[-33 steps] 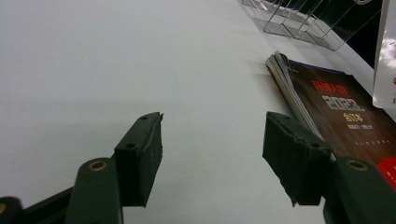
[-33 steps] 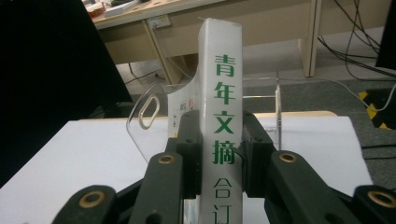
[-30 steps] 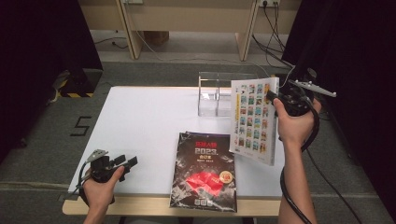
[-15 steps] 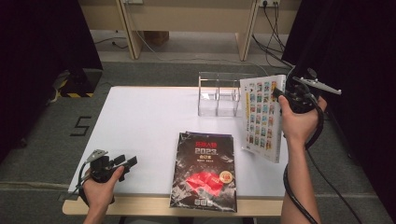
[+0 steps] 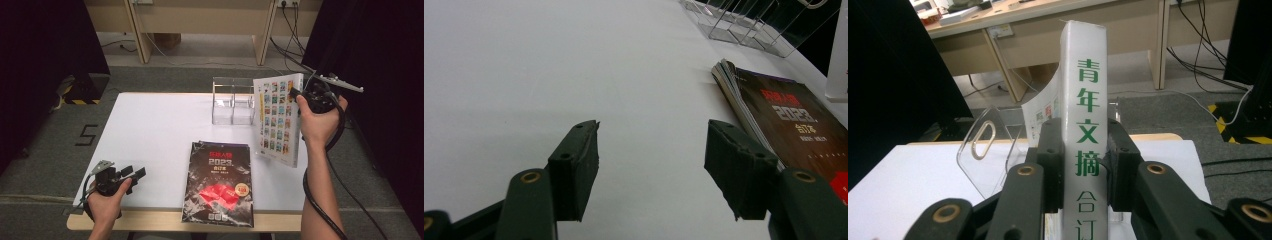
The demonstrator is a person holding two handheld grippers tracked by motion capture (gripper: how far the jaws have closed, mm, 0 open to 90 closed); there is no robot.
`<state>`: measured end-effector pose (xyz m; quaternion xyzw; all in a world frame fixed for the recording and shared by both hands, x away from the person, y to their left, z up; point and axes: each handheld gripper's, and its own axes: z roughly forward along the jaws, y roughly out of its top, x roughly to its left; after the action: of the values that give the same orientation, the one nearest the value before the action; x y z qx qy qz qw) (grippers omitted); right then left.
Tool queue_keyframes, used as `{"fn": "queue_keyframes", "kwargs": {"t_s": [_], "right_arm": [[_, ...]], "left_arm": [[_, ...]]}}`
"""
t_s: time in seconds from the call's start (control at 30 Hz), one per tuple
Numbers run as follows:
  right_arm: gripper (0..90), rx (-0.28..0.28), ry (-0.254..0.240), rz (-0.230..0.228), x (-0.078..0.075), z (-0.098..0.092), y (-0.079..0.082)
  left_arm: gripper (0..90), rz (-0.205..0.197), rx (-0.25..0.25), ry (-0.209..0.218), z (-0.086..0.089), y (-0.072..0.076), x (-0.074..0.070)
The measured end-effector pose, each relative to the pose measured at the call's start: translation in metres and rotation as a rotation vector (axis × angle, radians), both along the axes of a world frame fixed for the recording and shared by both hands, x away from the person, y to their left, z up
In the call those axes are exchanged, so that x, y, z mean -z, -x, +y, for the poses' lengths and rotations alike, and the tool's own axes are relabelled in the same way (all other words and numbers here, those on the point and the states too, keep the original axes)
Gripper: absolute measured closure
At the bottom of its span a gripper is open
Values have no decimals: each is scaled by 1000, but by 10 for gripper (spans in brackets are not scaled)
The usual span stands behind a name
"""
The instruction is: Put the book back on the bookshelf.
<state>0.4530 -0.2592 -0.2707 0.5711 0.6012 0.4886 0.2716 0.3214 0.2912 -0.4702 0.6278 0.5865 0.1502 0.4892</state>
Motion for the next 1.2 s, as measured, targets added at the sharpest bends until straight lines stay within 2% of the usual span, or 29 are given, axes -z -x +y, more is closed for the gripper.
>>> {"fn": "queue_keyframes", "kwargs": {"t_s": [0.2, 0.43, 0.73, 1.2], "right_arm": [[737, -2, 11, 20, 3, -1, -8], [737, 44, 41, 17, 6, -7, -13], [737, 56, 23, 26, 4, -2, -25], [737, 94, 11, 0, 0, 6, -51]], "left_arm": [[378, 4, -5, 3, 0, 0, 1], [380, 3, -9, 5, 0, -1, 2], [375, -4, -5, 10, -1, -1, 2], [371, -15, -20, 6, -1, -2, 3]]}}
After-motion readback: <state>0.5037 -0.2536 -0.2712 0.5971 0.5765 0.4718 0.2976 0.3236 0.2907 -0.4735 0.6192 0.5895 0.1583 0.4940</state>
